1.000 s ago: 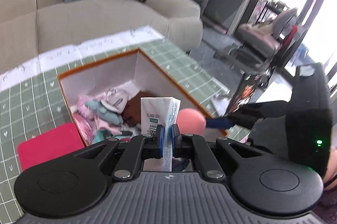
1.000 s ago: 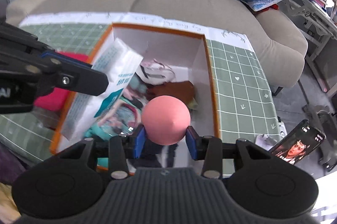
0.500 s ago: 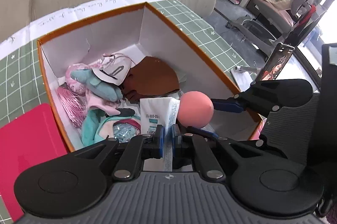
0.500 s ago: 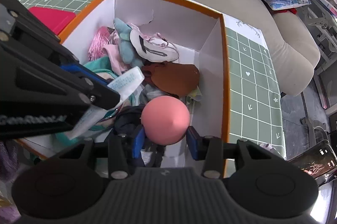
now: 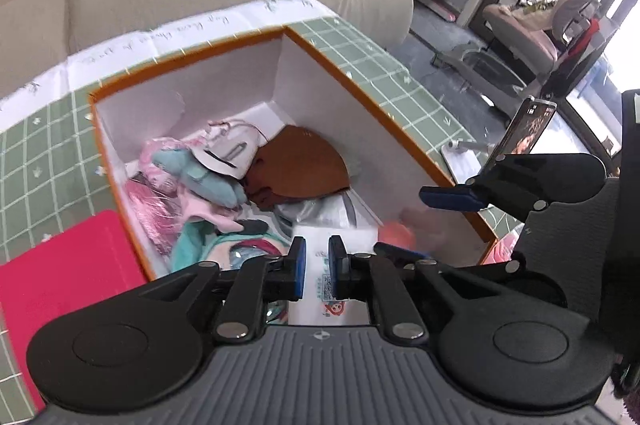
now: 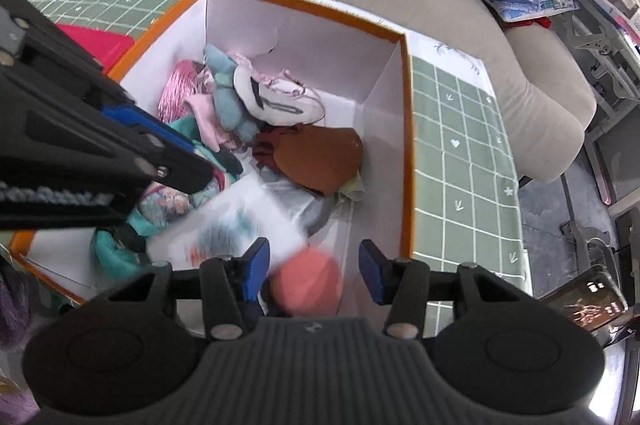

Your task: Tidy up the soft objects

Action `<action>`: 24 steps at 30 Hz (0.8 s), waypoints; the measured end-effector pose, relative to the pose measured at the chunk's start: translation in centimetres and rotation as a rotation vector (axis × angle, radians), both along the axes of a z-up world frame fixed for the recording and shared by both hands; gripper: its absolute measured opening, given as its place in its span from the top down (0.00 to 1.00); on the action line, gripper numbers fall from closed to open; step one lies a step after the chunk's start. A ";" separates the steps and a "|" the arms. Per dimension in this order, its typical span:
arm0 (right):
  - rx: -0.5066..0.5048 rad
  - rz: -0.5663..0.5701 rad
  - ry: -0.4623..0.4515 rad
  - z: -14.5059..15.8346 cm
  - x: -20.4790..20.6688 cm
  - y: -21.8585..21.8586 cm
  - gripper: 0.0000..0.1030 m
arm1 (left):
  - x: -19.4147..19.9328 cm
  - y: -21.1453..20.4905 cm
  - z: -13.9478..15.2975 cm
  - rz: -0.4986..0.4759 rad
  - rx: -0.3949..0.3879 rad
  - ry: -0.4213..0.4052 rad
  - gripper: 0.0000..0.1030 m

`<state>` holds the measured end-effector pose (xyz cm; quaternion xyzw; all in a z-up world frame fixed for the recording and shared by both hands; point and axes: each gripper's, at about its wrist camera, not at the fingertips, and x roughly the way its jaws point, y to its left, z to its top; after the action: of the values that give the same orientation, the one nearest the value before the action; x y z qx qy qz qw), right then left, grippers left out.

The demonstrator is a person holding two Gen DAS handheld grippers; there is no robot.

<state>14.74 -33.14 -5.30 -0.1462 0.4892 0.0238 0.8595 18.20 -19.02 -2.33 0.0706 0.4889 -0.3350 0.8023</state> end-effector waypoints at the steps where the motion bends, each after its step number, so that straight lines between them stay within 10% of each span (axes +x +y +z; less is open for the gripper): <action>1: -0.002 -0.001 -0.006 0.3 0.0 0.1 0.52 | -0.1 0.4 0.4 0.005 -0.006 -0.008 0.89; 24: 0.239 0.096 -0.317 12.1 -5.9 8.9 0.28 | -8.5 14.6 10.7 0.241 -0.070 -0.477 0.88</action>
<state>8.79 -24.22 6.81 -0.0684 0.3338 0.0995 0.9349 9.65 -4.44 8.35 0.0611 0.2790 -0.2277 0.9309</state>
